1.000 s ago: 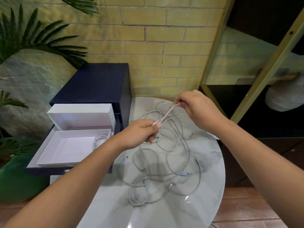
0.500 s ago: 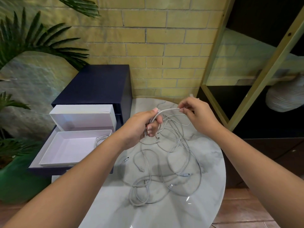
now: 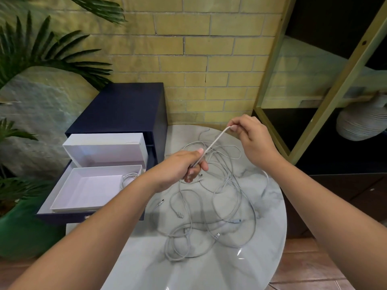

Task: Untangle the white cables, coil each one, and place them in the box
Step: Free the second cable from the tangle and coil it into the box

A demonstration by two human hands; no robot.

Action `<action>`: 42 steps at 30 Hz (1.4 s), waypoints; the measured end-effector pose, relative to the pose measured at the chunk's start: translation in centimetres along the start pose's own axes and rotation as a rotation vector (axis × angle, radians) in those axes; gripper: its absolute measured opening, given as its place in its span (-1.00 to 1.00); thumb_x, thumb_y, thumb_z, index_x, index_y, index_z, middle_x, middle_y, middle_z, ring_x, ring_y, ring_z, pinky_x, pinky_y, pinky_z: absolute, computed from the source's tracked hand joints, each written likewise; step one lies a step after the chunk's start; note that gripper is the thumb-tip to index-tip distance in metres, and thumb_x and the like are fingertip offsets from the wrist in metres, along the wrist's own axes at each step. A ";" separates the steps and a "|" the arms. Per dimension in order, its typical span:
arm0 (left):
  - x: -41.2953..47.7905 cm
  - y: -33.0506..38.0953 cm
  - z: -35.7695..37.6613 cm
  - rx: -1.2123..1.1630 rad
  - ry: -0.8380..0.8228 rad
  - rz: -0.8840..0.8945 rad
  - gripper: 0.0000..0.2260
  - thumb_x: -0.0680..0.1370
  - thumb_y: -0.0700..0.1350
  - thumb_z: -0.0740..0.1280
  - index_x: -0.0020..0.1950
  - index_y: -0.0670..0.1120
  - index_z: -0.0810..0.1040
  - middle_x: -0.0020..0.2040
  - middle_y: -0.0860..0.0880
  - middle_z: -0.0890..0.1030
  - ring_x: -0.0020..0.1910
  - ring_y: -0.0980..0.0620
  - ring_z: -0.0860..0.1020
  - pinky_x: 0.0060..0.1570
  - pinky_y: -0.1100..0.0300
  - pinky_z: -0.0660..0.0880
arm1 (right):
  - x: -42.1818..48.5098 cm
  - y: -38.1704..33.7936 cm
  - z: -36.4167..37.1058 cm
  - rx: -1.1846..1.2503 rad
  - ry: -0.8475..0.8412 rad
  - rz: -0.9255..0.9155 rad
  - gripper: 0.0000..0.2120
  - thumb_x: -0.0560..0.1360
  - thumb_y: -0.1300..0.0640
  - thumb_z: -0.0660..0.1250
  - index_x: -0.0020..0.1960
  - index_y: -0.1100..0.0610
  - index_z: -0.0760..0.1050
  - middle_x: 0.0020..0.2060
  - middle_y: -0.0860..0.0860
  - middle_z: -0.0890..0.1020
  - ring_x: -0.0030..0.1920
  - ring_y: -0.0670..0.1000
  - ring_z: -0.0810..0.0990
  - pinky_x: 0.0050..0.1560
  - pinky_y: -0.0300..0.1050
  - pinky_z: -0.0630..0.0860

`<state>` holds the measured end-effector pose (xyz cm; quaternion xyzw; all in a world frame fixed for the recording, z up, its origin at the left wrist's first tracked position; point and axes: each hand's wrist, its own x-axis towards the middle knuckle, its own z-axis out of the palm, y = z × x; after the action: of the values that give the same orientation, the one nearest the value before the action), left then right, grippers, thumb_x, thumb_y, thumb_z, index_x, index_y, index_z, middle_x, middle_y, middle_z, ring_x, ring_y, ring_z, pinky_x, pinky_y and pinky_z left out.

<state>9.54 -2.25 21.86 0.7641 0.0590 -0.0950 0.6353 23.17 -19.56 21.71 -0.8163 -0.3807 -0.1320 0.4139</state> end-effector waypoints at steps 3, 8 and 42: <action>-0.1 0.3 0.4 -0.037 -0.049 -0.005 -0.56 0.68 0.08 0.01 -0.16 -0.17 0.49 -0.49 0.02 0.25 -0.46 0.06 0.22 -0.37 0.24 0.26 | 0.3 -0.7 0.2 -0.016 0.037 0.043 -0.87 0.59 0.21 0.22 -0.03 0.09 0.55 -0.23 -0.25 0.49 -0.13 -0.11 0.41 -0.13 -0.42 0.31; 0.0 1.5 0.7 -0.260 -0.054 0.070 -0.59 0.68 0.03 0.01 -0.18 -0.16 0.47 -0.50 0.04 0.20 -0.48 0.07 0.18 -0.42 0.25 0.22 | -0.3 -0.2 1.4 0.037 -0.119 0.215 -0.85 0.57 0.06 0.27 -0.11 0.10 0.53 -0.33 -0.02 0.58 -0.29 0.01 0.53 -0.24 -0.05 0.46; 4.1 -1.2 -0.6 -0.648 0.351 0.032 -0.67 0.69 -0.21 0.05 0.42 -0.30 0.26 -0.09 -0.09 0.62 -0.22 0.09 0.56 -0.14 0.30 0.54 | -5.3 -4.0 3.6 -0.400 -0.794 0.012 -0.76 0.65 0.01 0.08 0.18 -0.04 0.49 -0.03 -0.02 0.64 -0.04 0.05 0.56 -0.12 -0.01 0.51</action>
<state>13.32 -1.55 19.89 0.5288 0.1819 0.0711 0.8260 16.29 -18.04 18.97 -0.8698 -0.4726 0.1232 0.0704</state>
